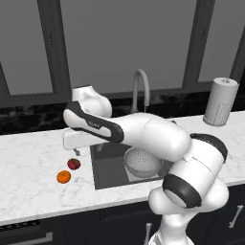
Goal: Put the colander in the sink, put the mango, orange in the colander, and turn on the sink faucet and pour water over the colander.
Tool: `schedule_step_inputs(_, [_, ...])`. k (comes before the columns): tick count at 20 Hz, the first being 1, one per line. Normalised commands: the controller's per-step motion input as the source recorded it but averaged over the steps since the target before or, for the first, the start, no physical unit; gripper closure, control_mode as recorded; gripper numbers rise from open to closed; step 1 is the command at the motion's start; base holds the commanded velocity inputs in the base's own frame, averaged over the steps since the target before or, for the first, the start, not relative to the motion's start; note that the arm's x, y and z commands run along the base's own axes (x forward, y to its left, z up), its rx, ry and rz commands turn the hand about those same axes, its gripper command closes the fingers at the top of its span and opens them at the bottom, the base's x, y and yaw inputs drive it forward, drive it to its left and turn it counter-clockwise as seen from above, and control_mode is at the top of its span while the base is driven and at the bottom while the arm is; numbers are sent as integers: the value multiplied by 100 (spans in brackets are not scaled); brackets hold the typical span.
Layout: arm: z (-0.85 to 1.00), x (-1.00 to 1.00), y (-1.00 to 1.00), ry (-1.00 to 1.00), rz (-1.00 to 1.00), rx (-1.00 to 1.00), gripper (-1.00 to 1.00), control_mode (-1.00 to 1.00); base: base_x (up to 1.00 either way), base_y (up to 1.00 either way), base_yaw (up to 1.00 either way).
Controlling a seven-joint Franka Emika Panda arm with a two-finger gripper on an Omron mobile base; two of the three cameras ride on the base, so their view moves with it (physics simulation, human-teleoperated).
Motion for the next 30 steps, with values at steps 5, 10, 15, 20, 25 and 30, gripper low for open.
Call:
schedule_step_inputs(5, [-18, 89, 18, -11, 1, 0, -100, -100, 0, 0, 0])
schedule_step_inputs(10, [-42, 42, 24, -1, 0, 0, -100, -100, 0, 0, 0])
schedule_step_inputs(15, [-53, 18, 35, 0, 0, 0, -100, -100, 0, 0, 0])
schedule_step_inputs(20, [-56, 26, 24, -1, 0, 0, -100, -100, 0, 0, 0])
schedule_step_inputs(25, [-48, 9, 0, 0, 0, 0, -100, -100, 0, 0, 0])
schedule_step_inputs(30, [-43, 14, 0, 0, 0, 0, -100, -100, 0, 0, 0])
